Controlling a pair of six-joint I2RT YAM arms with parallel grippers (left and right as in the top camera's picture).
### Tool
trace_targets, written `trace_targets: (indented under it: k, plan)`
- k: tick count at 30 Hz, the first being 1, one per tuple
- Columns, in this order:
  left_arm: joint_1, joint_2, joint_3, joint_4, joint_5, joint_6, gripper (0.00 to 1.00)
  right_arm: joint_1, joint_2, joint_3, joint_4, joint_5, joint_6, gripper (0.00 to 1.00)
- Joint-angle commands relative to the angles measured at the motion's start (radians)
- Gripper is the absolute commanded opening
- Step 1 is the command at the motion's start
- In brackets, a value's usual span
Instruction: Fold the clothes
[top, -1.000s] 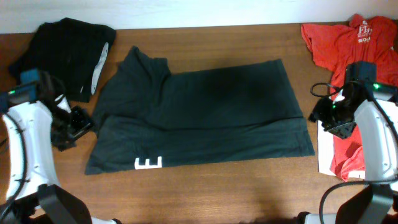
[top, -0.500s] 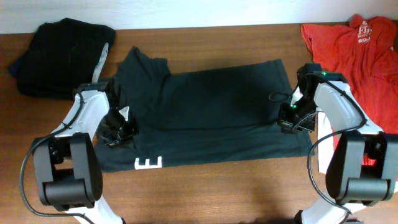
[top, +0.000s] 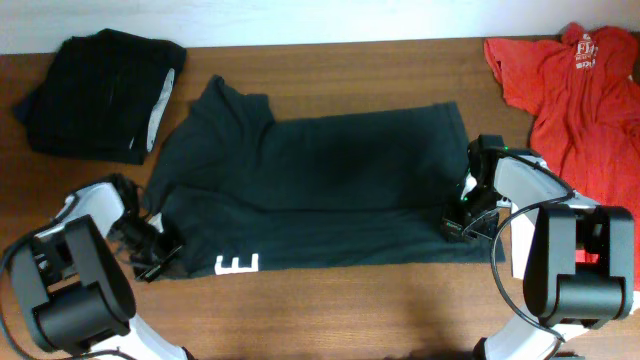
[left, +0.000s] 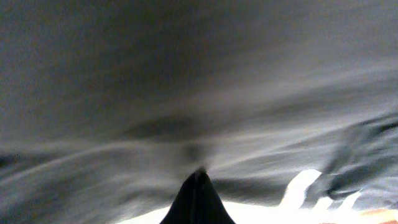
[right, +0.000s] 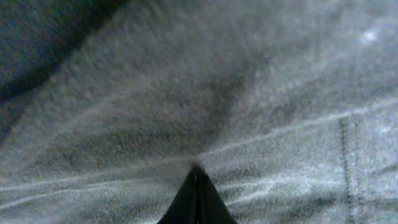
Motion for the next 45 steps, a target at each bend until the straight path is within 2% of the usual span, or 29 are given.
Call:
trace_targets:
  k: [1, 3, 6, 9, 11, 12, 13, 16, 17, 18, 21, 24, 27, 29, 30, 33, 37, 39, 42, 45]
  plan:
    - [0.068, -0.013, -0.015, -0.032, -0.031, -0.010, 0.01, 0.002, -0.019, -0.028, -0.080, 0.034, 0.056, 0.04]
    - [0.074, -0.099, -0.049, -0.046, 0.015, -0.010, 0.01, 0.002, -0.103, -0.028, -0.167, 0.124, 0.121, 0.04]
    - [0.074, -0.352, -0.069, -0.085, 0.034, -0.044, 0.01, -0.019, -0.299, -0.013, -0.276, 0.148, 0.124, 0.04]
    - [0.069, -0.590, -0.056, -0.048, 0.044, -0.046, 0.01, -0.028, -0.475, 0.057, -0.280, 0.091, 0.032, 0.04]
    - [0.041, -0.653, -0.055, 0.092, 0.090, 0.005, 0.01, -0.028, -0.504, 0.078, -0.147, -0.051, -0.061, 0.25]
    - [-0.008, -0.636, -0.055, 0.164, 0.161, 0.060, 0.01, -0.024, -0.480, 0.078, -0.091, -0.087, -0.074, 0.24]
    - [-0.068, -0.604, -0.055, 0.220, 0.170, 0.074, 0.01, -0.009, -0.440, 0.078, -0.044, -0.091, -0.076, 0.20]
    - [-0.221, -0.460, -0.055, 0.336, 0.091, 0.072, 0.01, 0.006, -0.321, 0.078, 0.003, -0.091, -0.074, 0.13]
    - [-0.235, -0.417, -0.055, 0.349, 0.075, 0.072, 0.01, 0.006, -0.283, 0.077, 0.008, -0.091, -0.075, 0.11]
    - [-0.243, -0.347, -0.055, 0.364, 0.060, 0.066, 0.01, 0.006, -0.221, 0.077, 0.026, -0.088, -0.075, 0.04]
    - [-0.243, -0.195, -0.055, 0.417, 0.031, 0.066, 0.01, 0.006, -0.074, 0.076, 0.088, -0.088, -0.076, 0.04]
    - [-0.243, -0.139, -0.056, 0.433, -0.039, 0.067, 0.01, 0.006, -0.002, 0.073, 0.132, -0.074, -0.098, 0.04]
    - [-0.243, -0.080, -0.061, 0.408, -0.069, 0.044, 0.01, 0.005, 0.038, 0.069, 0.122, -0.030, -0.060, 0.04]
    - [-0.243, -0.049, -0.089, 0.392, -0.165, -0.094, 0.01, 0.005, 0.042, 0.045, 0.116, -0.019, -0.045, 0.04]
    - [-0.243, -0.044, -0.103, 0.387, -0.167, -0.141, 0.01, 0.006, 0.042, 0.030, 0.122, -0.019, -0.045, 0.04]
    - [-0.231, -0.043, -0.143, 0.315, -0.164, -0.244, 0.01, 0.005, 0.042, -0.036, 0.118, -0.020, -0.045, 0.04]
    - [-0.216, -0.070, -0.145, 0.185, -0.063, -0.265, 0.00, 0.004, 0.032, -0.054, 0.015, -0.017, 0.016, 0.04]
    - [-0.216, -0.147, -0.145, 0.120, -0.069, -0.265, 0.01, 0.004, -0.003, -0.054, -0.044, -0.016, 0.016, 0.04]
    - [-0.216, -0.387, -0.145, -0.010, -0.070, -0.265, 0.00, 0.004, -0.119, -0.054, -0.188, -0.005, 0.042, 0.04]
    - [-0.216, -0.667, -0.143, -0.071, -0.066, -0.264, 0.00, 0.004, -0.367, -0.050, -0.280, -0.005, 0.040, 0.04]
